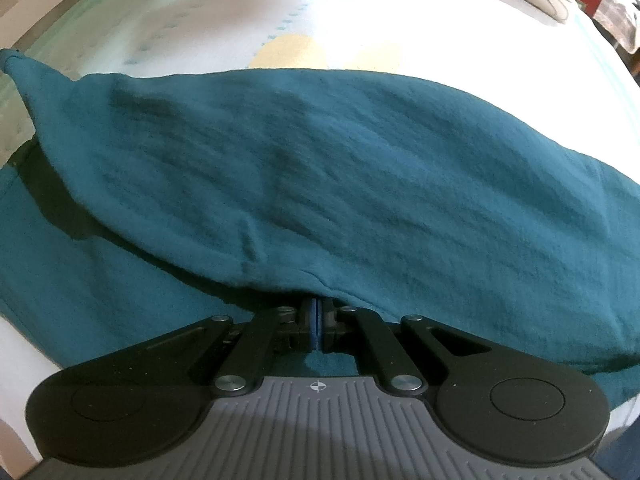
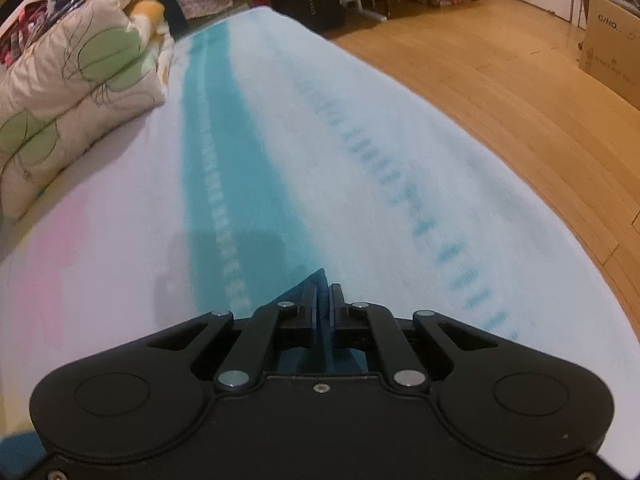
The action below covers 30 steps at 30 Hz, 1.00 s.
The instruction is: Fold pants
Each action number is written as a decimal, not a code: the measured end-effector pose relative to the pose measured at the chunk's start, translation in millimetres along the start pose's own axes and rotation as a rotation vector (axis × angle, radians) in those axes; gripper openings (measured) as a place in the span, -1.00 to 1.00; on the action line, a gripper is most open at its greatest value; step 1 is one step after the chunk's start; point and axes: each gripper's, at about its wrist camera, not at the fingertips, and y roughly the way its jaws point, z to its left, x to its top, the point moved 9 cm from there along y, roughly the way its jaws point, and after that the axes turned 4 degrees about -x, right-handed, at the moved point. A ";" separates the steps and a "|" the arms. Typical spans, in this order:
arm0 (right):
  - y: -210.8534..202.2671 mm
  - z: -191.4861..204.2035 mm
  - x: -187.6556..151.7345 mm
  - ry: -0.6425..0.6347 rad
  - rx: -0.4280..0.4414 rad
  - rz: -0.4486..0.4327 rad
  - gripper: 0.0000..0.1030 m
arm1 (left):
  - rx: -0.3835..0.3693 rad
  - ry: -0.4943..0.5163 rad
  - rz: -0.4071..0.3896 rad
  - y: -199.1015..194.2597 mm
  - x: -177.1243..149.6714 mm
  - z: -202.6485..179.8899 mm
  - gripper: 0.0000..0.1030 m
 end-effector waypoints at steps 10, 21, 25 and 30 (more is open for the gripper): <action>-22.7 3.8 -11.9 0.046 -0.077 -0.018 -0.21 | -0.070 -0.025 0.099 -19.5 -10.2 8.7 -0.97; -102.5 174.1 -63.9 -0.272 0.283 0.024 -0.12 | -0.115 0.076 -0.096 -118.1 45.8 43.5 -0.97; -124.1 253.2 -113.2 -0.388 0.435 0.074 0.05 | -0.026 0.058 -0.176 -155.2 82.4 106.0 -0.96; -140.2 344.5 -188.3 -0.567 0.575 0.152 0.06 | 0.056 -0.010 -0.166 -162.7 97.5 189.8 -0.94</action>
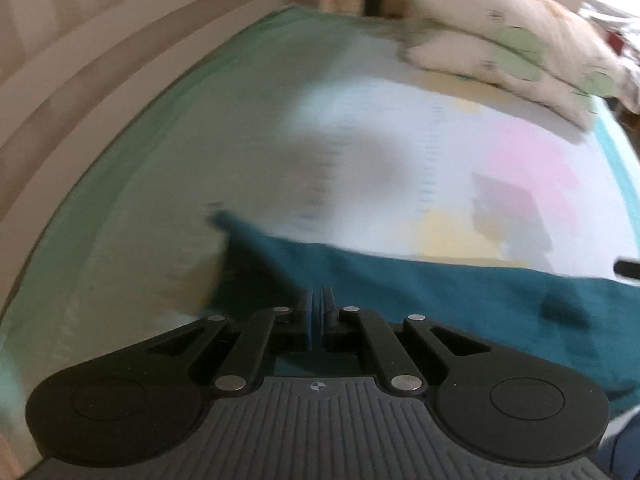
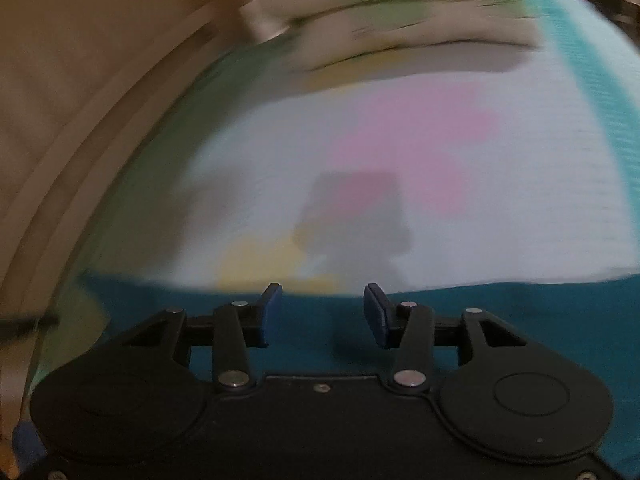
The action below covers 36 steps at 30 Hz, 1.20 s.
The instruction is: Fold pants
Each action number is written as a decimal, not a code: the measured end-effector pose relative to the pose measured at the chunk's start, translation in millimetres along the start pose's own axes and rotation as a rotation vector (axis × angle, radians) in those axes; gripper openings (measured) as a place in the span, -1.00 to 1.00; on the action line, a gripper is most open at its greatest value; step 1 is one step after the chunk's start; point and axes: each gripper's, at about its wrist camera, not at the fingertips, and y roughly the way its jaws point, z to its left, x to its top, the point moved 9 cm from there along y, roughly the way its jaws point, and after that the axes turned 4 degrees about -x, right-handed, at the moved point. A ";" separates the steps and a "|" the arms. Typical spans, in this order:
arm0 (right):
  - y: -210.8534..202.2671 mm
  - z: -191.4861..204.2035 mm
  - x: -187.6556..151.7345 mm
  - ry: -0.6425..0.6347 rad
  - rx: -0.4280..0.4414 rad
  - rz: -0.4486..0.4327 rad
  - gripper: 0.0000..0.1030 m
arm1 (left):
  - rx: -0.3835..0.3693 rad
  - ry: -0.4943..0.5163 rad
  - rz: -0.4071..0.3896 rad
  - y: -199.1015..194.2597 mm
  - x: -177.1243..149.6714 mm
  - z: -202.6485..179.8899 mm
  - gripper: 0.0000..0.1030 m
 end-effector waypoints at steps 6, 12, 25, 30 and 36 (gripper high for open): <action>57.2 102.7 -20.8 -0.160 0.126 0.043 0.06 | 0.048 -0.096 0.123 51.5 -12.8 68.8 -0.94; 99.7 180.4 -50.8 -0.339 0.178 0.094 0.06 | 0.021 -0.112 0.186 104.7 -23.7 84.5 -0.94; 168.0 234.2 -85.8 -0.671 0.035 0.028 0.12 | 0.010 -0.149 0.190 141.9 -47.2 90.0 -0.94; 176.5 229.1 -84.6 -0.696 -0.001 0.041 -0.85 | 0.014 -0.204 0.166 133.1 -47.5 102.0 -0.94; 121.9 244.4 -83.5 -0.589 0.272 0.149 -0.85 | 0.104 -0.239 0.082 85.7 -51.8 133.0 -0.94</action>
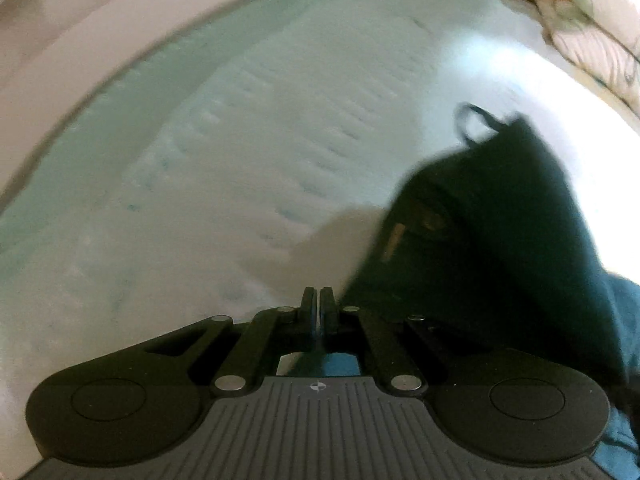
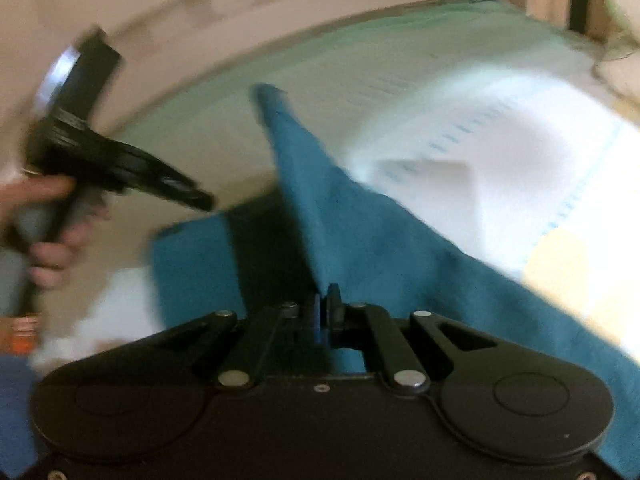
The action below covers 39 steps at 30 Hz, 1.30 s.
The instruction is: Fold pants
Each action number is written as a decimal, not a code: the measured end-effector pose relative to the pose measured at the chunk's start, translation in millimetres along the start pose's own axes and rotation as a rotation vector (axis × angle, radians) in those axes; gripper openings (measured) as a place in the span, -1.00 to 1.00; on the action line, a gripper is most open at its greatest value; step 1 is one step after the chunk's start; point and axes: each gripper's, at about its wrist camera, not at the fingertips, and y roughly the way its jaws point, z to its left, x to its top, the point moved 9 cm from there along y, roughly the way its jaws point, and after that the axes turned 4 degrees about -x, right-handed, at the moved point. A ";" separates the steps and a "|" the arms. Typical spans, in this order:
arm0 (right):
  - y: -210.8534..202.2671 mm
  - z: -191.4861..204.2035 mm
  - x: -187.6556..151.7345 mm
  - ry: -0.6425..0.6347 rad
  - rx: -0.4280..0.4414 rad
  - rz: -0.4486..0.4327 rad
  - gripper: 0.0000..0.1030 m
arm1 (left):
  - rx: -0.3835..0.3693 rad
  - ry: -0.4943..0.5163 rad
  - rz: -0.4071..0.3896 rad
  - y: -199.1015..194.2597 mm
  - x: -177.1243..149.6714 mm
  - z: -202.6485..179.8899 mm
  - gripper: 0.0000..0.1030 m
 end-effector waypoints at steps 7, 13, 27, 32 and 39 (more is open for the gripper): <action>30.8 50.5 -39.7 -0.043 0.190 0.177 -0.78 | 0.082 -0.096 -0.121 -47.1 3.8 42.5 -0.94; 80.2 33.4 -58.6 0.125 0.238 0.297 -0.79 | 0.029 0.045 -0.129 -51.0 3.6 6.6 -0.94; -2.3 2.1 -58.9 0.228 0.200 0.136 -0.25 | -0.026 0.360 0.087 28.2 -43.5 -68.4 -0.95; -71.4 -76.7 -85.5 0.172 -0.063 0.110 -0.21 | 0.036 0.403 0.109 28.2 -40.5 -77.4 -0.95; -114.0 -133.0 -151.8 0.020 -0.317 0.240 -0.21 | 0.133 0.453 -0.008 -14.5 14.0 -108.3 -0.94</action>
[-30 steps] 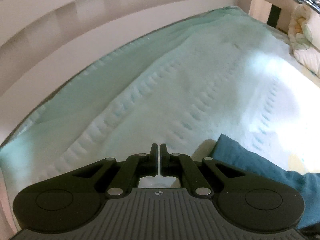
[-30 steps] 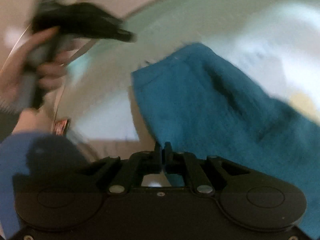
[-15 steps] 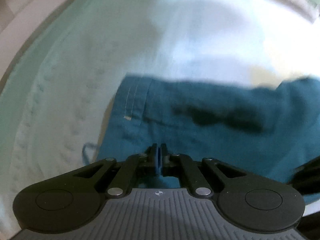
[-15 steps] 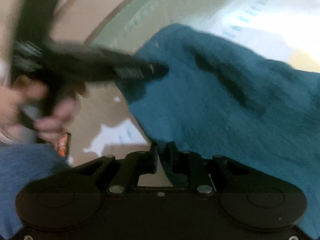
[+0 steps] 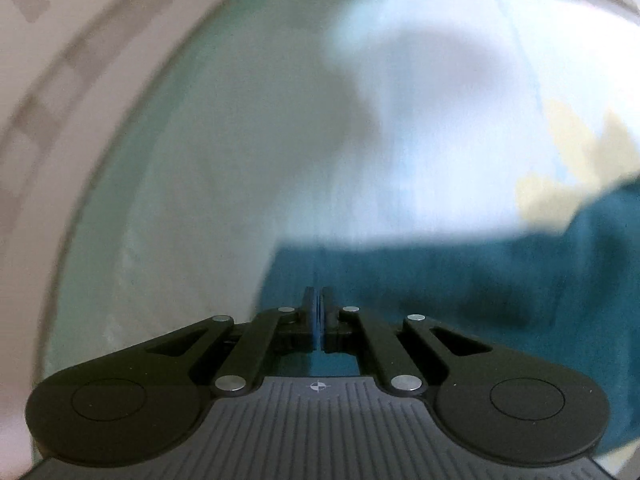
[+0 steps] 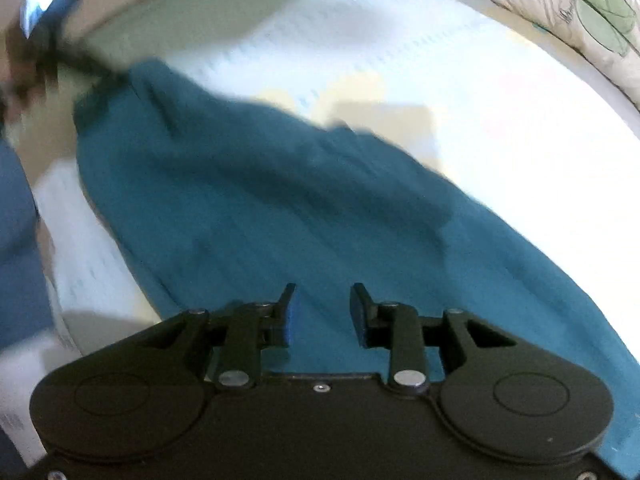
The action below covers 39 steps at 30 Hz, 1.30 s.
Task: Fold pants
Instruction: 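Carry the hem end toward the left gripper, folding the pants in half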
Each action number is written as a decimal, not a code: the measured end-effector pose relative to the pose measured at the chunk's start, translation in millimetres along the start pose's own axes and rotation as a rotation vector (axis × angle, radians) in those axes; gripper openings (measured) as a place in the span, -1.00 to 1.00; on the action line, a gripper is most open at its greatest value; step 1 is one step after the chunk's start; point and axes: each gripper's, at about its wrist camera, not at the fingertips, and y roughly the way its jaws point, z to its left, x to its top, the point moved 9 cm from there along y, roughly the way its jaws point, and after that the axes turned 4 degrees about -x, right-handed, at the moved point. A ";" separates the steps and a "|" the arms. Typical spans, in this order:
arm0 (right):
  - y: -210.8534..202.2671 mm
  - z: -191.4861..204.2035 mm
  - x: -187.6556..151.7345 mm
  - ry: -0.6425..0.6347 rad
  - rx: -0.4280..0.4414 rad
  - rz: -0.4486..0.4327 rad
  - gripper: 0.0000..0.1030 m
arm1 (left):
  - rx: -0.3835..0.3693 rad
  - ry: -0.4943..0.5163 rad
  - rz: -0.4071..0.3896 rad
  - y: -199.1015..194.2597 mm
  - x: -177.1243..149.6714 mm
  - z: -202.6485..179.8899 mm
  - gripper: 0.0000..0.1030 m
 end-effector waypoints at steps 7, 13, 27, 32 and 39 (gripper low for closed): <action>15.5 10.5 -40.4 -0.081 0.022 0.056 -0.21 | -0.106 0.001 -0.165 -71.6 75.3 -64.6 -0.94; 30.1 28.4 -66.6 -0.210 -0.029 0.072 -0.21 | -0.344 -0.124 -0.134 -70.5 64.2 -143.1 -0.94; 33.4 55.0 -65.4 -0.513 -0.280 -0.058 -0.13 | -0.340 -0.060 -0.003 -13.9 27.3 -189.0 -0.94; 22.0 32.7 -54.6 -0.349 -0.156 -0.064 -0.84 | -0.386 -0.049 -0.001 -17.3 25.2 -199.4 -0.94; -12.4 31.0 -59.9 -0.180 0.102 0.043 -0.84 | -0.417 0.012 -0.012 -27.3 20.2 -214.1 -0.94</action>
